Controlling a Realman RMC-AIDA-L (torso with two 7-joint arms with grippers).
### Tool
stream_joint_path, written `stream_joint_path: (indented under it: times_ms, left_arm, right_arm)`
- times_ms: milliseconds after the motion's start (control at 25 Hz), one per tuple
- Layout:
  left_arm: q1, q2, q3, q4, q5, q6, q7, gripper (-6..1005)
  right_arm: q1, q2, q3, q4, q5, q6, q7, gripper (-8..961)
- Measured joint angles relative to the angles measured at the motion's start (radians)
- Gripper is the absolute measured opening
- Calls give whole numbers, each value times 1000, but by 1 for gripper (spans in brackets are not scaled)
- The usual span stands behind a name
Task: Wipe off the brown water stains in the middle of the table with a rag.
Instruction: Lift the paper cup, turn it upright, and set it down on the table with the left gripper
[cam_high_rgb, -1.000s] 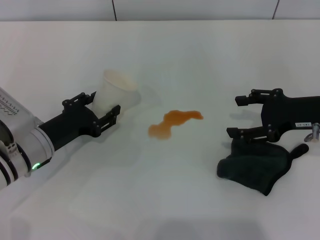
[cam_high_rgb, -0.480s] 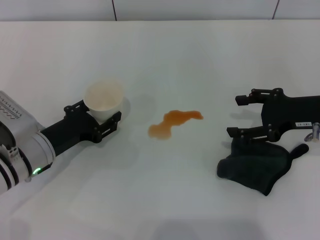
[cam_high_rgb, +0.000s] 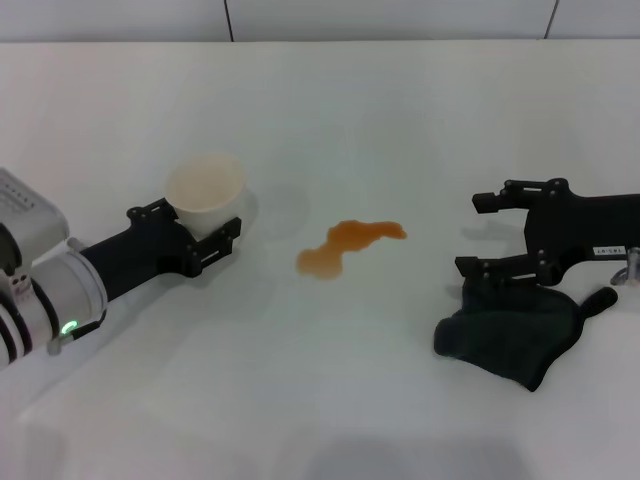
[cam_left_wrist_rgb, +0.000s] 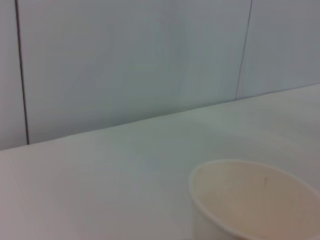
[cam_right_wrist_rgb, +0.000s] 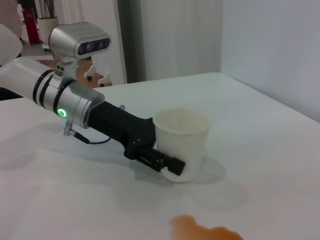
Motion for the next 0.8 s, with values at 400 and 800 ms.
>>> stream_joint_path:
  times_ms: [400,800]
  left_arm:
    - [-18,-1,0,-10,35,-4,-12,637]
    - [-16,0,1,-14,48,-5,-5,637]
  right_arm:
    - [0,0,0,-1,0,-1,1,856]
    - [-1,0,0,-2,0,-3,1,856]
